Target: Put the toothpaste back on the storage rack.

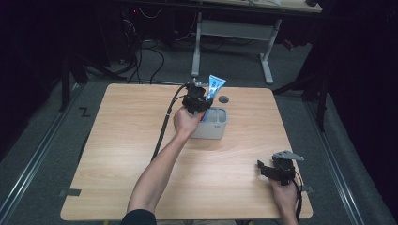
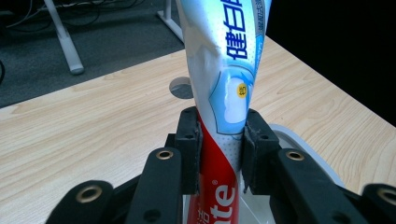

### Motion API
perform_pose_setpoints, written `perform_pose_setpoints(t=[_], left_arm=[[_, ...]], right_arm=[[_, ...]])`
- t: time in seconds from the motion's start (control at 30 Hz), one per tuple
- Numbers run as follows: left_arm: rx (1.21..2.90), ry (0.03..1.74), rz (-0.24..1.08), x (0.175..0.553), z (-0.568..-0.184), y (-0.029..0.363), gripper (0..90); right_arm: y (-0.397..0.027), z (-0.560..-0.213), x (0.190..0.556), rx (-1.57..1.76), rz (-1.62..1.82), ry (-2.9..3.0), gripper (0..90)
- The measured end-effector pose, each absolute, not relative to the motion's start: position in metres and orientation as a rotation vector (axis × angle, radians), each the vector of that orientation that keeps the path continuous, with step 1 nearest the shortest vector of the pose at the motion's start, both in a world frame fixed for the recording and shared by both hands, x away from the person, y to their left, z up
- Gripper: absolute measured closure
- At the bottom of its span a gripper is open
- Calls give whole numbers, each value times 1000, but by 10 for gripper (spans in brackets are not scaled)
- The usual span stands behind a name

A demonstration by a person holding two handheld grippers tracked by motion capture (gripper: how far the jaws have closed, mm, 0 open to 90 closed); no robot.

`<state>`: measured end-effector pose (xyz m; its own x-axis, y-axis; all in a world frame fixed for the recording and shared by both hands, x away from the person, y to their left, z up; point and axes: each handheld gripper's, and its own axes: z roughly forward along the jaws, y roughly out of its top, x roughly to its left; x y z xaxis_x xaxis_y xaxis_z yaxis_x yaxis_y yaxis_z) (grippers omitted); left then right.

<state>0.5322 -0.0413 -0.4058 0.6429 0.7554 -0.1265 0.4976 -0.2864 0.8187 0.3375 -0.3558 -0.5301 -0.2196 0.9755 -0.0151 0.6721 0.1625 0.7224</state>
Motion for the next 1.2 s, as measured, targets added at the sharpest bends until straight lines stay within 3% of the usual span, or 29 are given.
perform_pose_setpoints(t=[1.2], left_arm=[[1984, 1015, 328, 522, -410, -30, 713]], right_arm=[[-356, -530, 338, 1558, 823, 1958, 309]])
